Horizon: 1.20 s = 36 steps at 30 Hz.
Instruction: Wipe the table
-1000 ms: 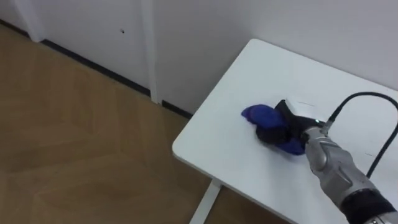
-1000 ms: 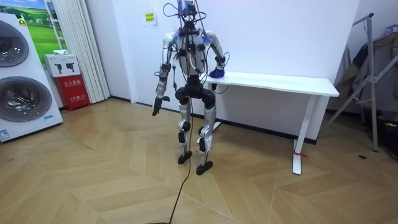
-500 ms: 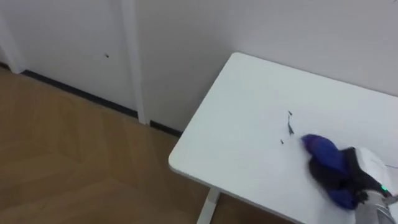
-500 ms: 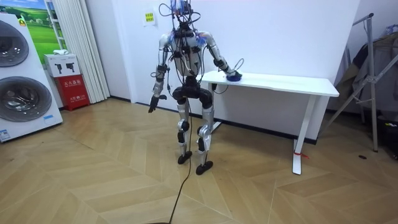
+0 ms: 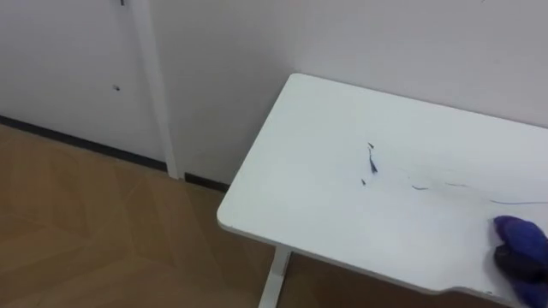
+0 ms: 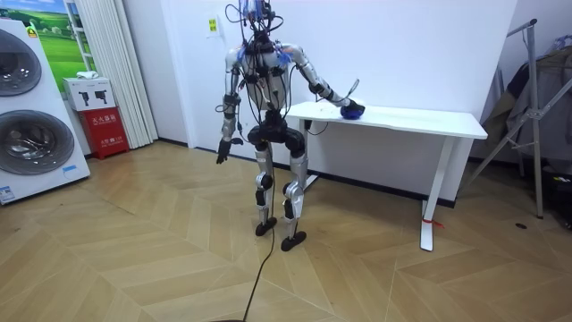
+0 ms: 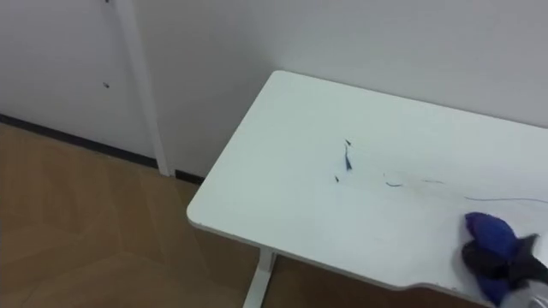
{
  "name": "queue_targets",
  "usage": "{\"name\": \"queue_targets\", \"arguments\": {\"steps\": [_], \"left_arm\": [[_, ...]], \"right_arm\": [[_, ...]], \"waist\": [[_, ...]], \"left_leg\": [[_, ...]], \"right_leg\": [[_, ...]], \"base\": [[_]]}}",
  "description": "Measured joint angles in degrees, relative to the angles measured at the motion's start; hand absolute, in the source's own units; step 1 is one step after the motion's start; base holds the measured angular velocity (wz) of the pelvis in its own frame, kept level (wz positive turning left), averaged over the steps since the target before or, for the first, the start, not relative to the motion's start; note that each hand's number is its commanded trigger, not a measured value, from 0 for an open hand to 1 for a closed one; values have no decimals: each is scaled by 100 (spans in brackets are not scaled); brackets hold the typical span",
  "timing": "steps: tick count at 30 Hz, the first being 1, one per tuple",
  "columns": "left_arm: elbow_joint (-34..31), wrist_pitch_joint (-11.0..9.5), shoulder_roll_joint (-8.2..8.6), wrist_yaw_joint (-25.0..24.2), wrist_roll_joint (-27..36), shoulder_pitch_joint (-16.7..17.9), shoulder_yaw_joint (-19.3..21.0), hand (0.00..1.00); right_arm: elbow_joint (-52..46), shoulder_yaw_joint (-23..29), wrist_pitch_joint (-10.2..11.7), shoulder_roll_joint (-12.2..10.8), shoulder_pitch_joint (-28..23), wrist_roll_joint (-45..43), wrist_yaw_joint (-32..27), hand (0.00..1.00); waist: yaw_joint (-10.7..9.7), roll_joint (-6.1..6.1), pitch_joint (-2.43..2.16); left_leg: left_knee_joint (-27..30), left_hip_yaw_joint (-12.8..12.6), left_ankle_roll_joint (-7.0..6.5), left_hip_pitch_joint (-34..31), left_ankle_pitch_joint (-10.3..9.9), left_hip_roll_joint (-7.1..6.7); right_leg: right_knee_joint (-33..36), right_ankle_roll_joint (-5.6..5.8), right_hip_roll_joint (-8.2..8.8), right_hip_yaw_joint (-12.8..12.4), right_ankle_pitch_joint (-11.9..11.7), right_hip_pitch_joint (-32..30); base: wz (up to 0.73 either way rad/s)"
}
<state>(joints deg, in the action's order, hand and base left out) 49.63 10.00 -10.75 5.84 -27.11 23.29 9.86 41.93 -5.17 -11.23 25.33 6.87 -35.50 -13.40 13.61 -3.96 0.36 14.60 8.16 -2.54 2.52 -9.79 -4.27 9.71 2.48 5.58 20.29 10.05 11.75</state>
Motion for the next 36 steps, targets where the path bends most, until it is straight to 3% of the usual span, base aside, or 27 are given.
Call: {"name": "queue_targets", "arguments": {"steps": [2,3,5,6,8,11,15,18,22,24,29,34,36], "left_arm": [[20,27,-4,-69,-5,-77,-24,0],[-32,45,-14,-117,-6,-93,-94,0],[-117,50,-11,-154,-4,-90,-142,0],[-140,70,-10,-155,-6,-43,-149,0],[-185,120,-7,-156,-6,33,-147,0],[-186,223,-10,-172,2,68,-194,0],[-109,199,-26,-193,68,-131,-210,0],[-101,129,-43,-236,79,-389,-217,0],[-111,77,-136,-197,294,-636,-233,0],[-107,86,-139,-116,334,-647,-260,0],[-108,109,-140,-3,408,-624,-340,0],[-117,120,-122,59,391,-611,-309,0],[-120,111,-126,163,396,-573,-214,0]], "right_arm": [[-196,-378,13,-259,478,-332,311,100],[-213,-603,44,-405,781,-502,454,100],[-213,-886,144,-433,1140,-552,653,100],[-189,-953,189,-440,1320,-557,757,100],[49,-949,188,-439,1579,-543,805,100],[775,-947,181,-430,1893,-374,843,100],[1230,-805,498,-184,2086,383,842,100],[1407,-685,620,-20,2224,761,848,100],[1569,-480,792,-3,2185,1402,790,100],[1568,-425,904,-2,2086,1565,758,100],[1563,-187,1197,-36,1860,1632,577,100],[1567,439,1289,-25,1465,1535,236,100],[1567,756,1308,47,1161,1547,-17,100]], "waist": [[138,-21,75],[241,-35,68],[469,-82,89],[596,-101,79],[690,-105,74],[705,-106,62],[625,-63,25],[560,-23,23],[497,40,-12],[374,84,-35],[215,125,-44],[-60,143,-119],[-148,170,-169]], "left_leg": [[-8,-17,68,-55,42,40],[-25,1,90,-93,61,52],[-104,76,93,-101,115,41],[-114,192,94,-103,136,-2],[-102,383,90,-97,138,-58],[-104,624,85,-145,137,-126],[-106,629,79,-357,132,-141],[-44,604,82,-622,135,-147],[0,572,72,-715,140,-145],[-8,571,46,-716,157,-157],[4,575,26,-718,161,-216],[35,642,-1,-766,171,-256],[39,610,-17,-759,168,-266]], "right_leg": [[-14,-52,-27,29,65,-110],[5,-60,-47,28,102,-186],[-17,-89,-58,73,106,-187],[-26,-89,-37,174,127,-149],[-58,-51,-1,373,158,-35],[-91,-18,17,481,177,25],[-94,-16,9,546,178,-141],[-88,-18,1,537,176,-363],[-74,-24,15,504,163,-461],[-61,-6,40,513,153,-475],[-67,19,58,535,137,-471],[-67,35,84,588,128,-468],[-53,50,96,556,119,-468]], "base": [[3],[15],[30],[41],[58],[47],[12],[-1],[-3],[2],[4],[8],[-6]]}}
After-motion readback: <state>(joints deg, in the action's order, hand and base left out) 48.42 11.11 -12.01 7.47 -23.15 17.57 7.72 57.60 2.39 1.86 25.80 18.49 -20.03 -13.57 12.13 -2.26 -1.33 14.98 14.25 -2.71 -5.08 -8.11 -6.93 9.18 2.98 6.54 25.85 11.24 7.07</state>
